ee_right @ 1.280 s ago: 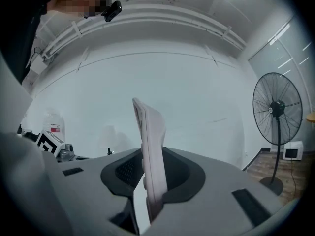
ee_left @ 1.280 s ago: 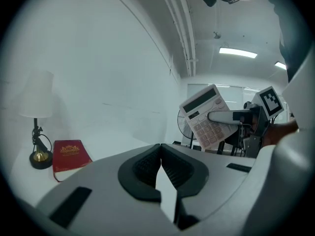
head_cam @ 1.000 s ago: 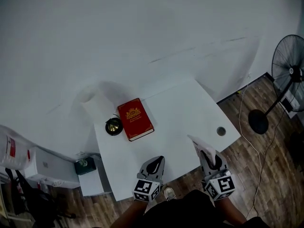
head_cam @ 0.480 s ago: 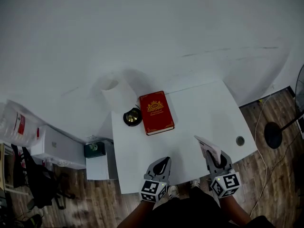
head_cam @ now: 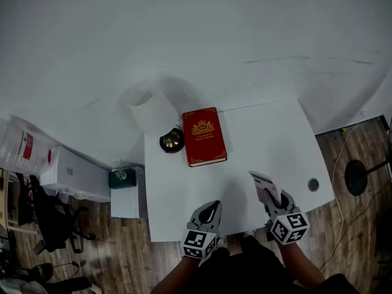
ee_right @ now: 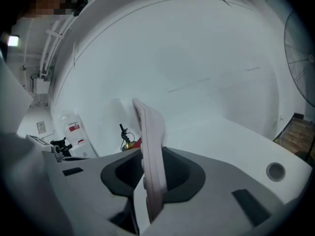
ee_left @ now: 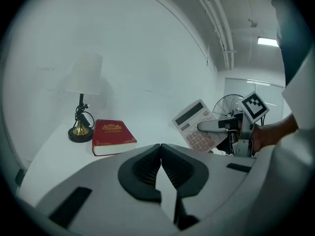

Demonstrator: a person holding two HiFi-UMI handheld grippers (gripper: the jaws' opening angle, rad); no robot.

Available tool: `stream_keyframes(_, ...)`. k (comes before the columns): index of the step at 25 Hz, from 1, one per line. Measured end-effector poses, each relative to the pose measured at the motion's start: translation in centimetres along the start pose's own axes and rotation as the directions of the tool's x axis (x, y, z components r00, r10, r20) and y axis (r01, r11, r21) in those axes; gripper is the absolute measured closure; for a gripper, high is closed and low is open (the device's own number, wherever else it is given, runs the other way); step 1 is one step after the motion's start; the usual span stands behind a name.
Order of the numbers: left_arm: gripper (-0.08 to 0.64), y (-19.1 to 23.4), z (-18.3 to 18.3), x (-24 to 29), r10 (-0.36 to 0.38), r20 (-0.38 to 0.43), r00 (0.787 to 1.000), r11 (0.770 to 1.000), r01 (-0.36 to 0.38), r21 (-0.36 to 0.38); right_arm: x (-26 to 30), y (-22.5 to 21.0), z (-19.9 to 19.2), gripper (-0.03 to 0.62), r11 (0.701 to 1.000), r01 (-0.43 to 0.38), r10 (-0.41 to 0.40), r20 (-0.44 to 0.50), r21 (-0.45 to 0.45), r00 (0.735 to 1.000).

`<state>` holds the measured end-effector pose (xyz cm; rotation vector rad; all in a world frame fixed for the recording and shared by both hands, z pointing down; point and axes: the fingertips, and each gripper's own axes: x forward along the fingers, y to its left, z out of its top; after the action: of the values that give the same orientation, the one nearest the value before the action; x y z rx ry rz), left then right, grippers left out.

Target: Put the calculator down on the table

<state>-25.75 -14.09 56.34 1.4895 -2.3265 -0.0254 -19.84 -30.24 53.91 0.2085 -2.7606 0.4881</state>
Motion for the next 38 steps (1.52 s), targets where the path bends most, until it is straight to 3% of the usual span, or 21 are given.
stream_keyframes(9, 0.540, 1.7, -1.3, 0.3, 0.088, -0.039, 0.995, 0.996, -0.089, -0.018, 4.5, -1.8, -5.5, 0.476, 0.968, -0.052, 0.099, -0.183, 0.245, 0.978)
stream_keyframes(21, 0.540, 3.6, -3.6, 0.0, 0.161, -0.083, 0.983, 0.987, -0.162, 0.003, 7.3, -0.9, -12.1, 0.476, 0.889, -0.028, 0.202, -0.338, 0.456, 0.919)
stream_keyframes(26, 0.540, 3.8, -4.1, -0.4, 0.184, -0.091, 0.979, 0.983, -0.186, -0.009, 7.4, -0.9, -13.5, 0.476, 0.869, -0.021, 0.227, -0.361, 0.494, 0.905)
stream_keyframes(32, 0.540, 3.2, -4.6, -0.3, 0.183, -0.099, 0.978, 0.982, -0.186, -0.016, 7.7, -1.6, -13.8, 0.471, 0.877, -0.015, 0.214, -0.363, 0.480, 0.907)
stream_keyframes(38, 0.540, 3.1, -4.2, 0.0, 0.182, -0.091, 0.979, 0.983, -0.184, -0.015, 7.7, -2.7, -13.4, 0.419, 0.957, 0.010, 0.110, -0.395, 0.291, 0.912)
